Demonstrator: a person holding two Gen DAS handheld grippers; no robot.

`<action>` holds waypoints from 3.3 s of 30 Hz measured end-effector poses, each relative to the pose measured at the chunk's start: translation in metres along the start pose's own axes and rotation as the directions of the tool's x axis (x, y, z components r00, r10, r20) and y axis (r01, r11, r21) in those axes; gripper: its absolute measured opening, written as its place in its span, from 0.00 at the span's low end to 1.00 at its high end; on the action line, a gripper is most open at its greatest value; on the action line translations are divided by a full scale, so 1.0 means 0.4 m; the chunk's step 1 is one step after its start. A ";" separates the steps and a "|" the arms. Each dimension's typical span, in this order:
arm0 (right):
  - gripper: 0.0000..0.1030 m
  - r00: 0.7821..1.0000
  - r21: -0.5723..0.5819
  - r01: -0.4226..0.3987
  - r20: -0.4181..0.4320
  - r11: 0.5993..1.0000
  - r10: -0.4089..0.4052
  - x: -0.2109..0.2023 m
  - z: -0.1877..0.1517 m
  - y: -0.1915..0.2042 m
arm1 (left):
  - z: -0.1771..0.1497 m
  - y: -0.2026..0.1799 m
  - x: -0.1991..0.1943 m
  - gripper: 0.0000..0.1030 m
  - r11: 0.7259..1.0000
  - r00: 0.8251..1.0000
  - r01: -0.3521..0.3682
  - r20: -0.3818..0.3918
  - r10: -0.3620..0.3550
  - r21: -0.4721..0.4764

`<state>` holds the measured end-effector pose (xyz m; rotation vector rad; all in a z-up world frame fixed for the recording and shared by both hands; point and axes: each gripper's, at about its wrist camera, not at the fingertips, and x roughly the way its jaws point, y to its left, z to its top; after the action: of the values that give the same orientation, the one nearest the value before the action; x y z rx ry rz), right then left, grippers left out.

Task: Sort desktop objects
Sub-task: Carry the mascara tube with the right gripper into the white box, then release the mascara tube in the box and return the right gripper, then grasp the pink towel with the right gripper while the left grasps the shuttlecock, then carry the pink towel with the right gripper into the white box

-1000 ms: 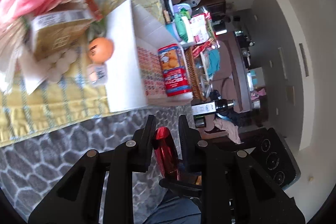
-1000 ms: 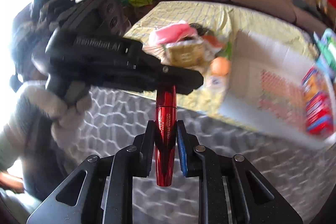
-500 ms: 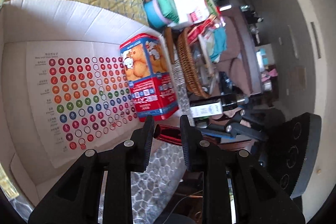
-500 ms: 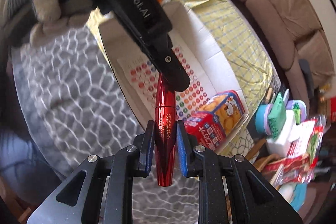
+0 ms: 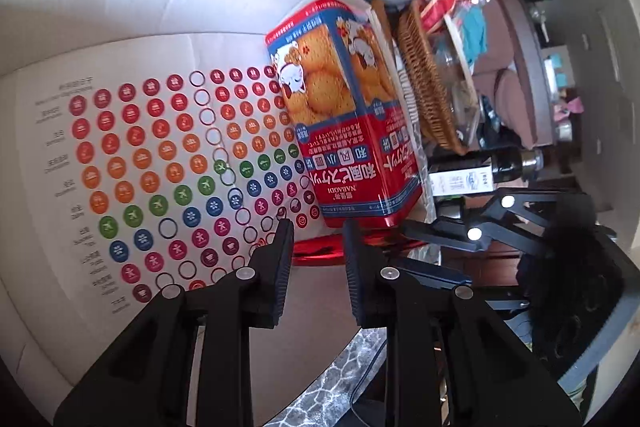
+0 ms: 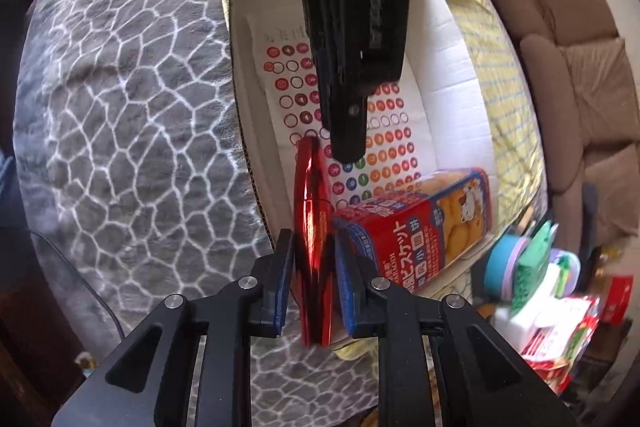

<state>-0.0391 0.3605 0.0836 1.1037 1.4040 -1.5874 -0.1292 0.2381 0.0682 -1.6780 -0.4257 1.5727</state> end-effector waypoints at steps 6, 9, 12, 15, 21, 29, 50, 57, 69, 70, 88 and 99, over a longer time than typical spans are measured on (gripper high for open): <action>0.26 0.999 0.133 0.048 -0.001 0.990 -0.048 -0.050 -0.054 -0.038 | -0.011 -0.022 0.020 0.25 1.000 1.000 -0.011 -0.020 0.011 0.012; 0.33 0.995 0.301 0.057 0.057 0.952 -0.078 -0.110 -0.080 -0.078 | -0.024 -0.033 -0.010 0.25 1.000 1.000 0.004 -0.001 -0.004 0.028; 0.42 0.989 0.485 0.047 0.097 0.873 -0.108 -0.166 -0.073 -0.109 | -0.054 -0.050 -0.080 0.28 0.997 0.999 -0.008 0.045 0.005 0.079; 0.54 0.977 0.617 -0.029 0.183 0.787 -0.108 -0.212 -0.024 -0.123 | -0.107 -0.066 -0.187 0.43 0.985 0.990 -0.071 0.129 0.051 0.156; 0.61 0.921 0.685 -0.184 0.371 0.705 -0.120 -0.262 0.161 -0.092 | -0.253 0.056 -0.433 0.75 0.962 0.928 -0.241 0.322 0.190 0.127; 0.64 0.858 0.719 -0.368 0.507 0.590 -0.083 -0.230 0.403 -0.066 | -0.427 0.328 -0.650 0.80 0.938 0.840 -0.340 0.429 0.333 -0.062; 0.70 0.785 0.770 -0.596 0.618 0.228 -0.036 -0.014 0.643 -0.178 | -0.432 0.479 -0.638 0.81 0.950 0.830 -0.312 0.482 0.280 -0.014; 0.61 0.882 0.820 -0.461 0.464 0.340 0.077 0.075 0.822 -0.213 | -0.384 0.491 -0.615 0.81 0.935 0.820 -0.351 0.469 0.328 -0.039; 0.07 0.748 0.702 -0.621 0.664 0.349 -0.005 -0.041 0.805 -0.232 | -0.351 0.528 -0.559 0.51 0.933 0.853 -0.356 0.393 0.343 -0.041; 0.07 0.721 0.683 -0.651 0.693 0.332 -0.013 -0.058 0.796 -0.237 | -0.352 0.529 -0.556 0.51 0.933 0.854 -0.358 0.389 0.344 -0.039; 0.06 0.462 0.533 -0.780 0.844 0.328 -0.273 -0.458 0.567 -0.359 | -0.379 0.490 -0.607 0.49 0.965 0.864 -0.263 0.446 0.235 0.001; 0.06 0.702 0.777 -0.516 0.625 0.361 -0.342 -0.453 0.287 -0.260 | -0.395 0.452 -0.637 0.49 0.977 0.863 -0.207 0.479 0.163 0.041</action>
<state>-0.0847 0.2579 0.2939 0.8545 -0.3052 -2.4261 -0.0720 -0.1058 0.1011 -1.2804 -0.4371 2.1244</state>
